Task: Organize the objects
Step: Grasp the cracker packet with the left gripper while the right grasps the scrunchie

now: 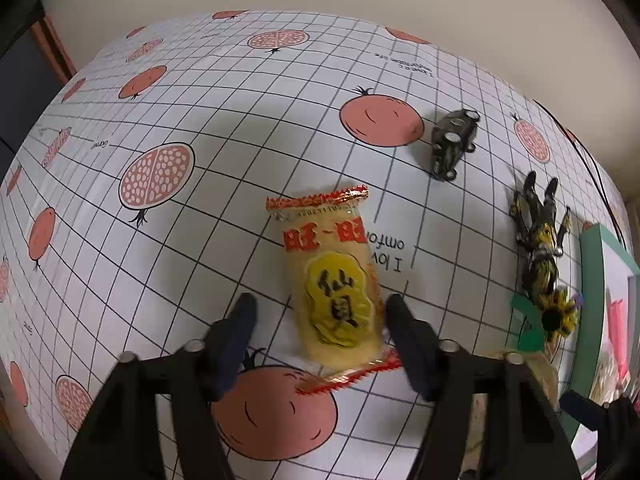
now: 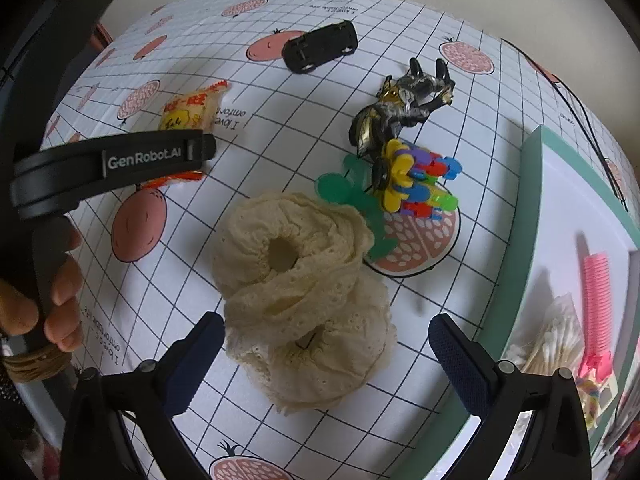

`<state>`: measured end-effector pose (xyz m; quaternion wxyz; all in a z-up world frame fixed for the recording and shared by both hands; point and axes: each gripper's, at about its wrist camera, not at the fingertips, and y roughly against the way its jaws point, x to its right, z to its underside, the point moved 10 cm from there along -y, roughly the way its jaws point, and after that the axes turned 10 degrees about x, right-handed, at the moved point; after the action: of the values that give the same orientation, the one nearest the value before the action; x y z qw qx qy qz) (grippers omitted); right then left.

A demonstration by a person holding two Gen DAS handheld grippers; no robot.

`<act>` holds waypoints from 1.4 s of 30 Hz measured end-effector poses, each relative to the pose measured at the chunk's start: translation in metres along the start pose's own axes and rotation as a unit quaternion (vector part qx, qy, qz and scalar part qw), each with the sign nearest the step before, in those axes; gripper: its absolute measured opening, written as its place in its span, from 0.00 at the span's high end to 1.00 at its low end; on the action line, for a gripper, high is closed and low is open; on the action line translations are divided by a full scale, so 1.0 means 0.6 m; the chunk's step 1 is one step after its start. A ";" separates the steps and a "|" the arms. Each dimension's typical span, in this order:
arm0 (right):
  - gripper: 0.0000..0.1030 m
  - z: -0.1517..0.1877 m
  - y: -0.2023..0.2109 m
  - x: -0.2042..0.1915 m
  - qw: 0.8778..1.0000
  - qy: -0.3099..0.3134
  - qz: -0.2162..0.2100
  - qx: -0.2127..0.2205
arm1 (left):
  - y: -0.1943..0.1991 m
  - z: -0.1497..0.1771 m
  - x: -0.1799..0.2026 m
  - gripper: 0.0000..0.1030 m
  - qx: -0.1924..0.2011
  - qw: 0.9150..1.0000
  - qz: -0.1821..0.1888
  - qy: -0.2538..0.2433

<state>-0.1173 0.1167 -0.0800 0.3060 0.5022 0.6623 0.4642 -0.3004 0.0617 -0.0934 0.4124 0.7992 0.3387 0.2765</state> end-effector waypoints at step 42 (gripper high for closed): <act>0.27 0.019 0.005 -0.010 0.998 0.040 0.007 0.050 | 0.083 0.086 -0.027 0.60 -0.042 0.999 0.018 -0.003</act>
<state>-0.1047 0.1148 -0.0820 0.2508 0.5027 0.6925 0.4526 -0.2578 0.0037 -0.0800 0.4413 0.7884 0.3107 0.2952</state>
